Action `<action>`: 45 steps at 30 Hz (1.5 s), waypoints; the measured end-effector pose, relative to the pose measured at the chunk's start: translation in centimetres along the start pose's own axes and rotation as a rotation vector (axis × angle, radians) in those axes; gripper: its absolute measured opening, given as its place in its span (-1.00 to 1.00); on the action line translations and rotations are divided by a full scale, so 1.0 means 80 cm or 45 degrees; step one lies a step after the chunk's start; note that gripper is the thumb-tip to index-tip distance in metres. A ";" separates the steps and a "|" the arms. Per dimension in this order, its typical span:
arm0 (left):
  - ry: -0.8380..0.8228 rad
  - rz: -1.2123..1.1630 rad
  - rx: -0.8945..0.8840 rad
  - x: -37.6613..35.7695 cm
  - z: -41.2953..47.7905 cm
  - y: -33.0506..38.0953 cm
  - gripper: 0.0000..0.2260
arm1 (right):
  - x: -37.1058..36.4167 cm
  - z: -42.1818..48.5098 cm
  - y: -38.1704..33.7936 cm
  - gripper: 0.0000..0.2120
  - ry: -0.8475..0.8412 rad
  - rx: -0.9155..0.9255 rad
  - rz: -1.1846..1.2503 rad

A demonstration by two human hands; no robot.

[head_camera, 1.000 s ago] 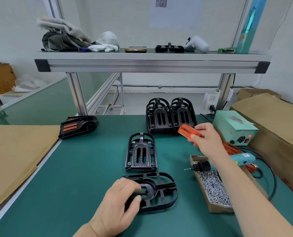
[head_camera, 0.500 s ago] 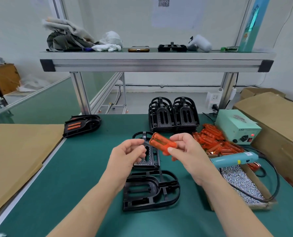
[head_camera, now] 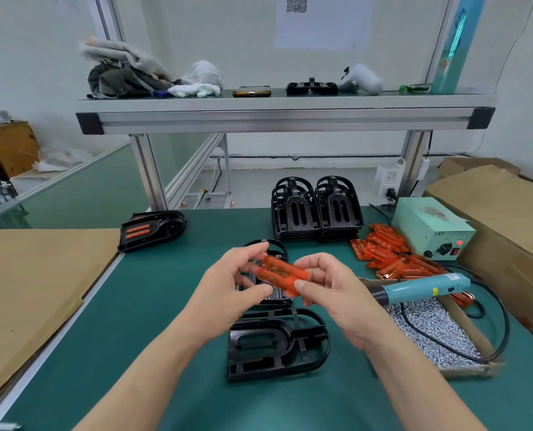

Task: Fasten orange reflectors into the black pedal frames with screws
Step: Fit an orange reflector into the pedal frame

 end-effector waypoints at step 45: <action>-0.057 -0.664 0.263 -0.028 -0.036 -0.063 -0.58 | -0.024 -0.013 -0.010 -0.88 -0.187 0.309 -0.790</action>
Point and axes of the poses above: each hand's wrist, its own z-axis towards the middle knuckle, its own x-axis out of the back of the hand, y = z × x, the point moved 6 cm from there along z, towards the middle knuckle, and after that the axes turned 10 degrees about x, right-handed, at the moved point
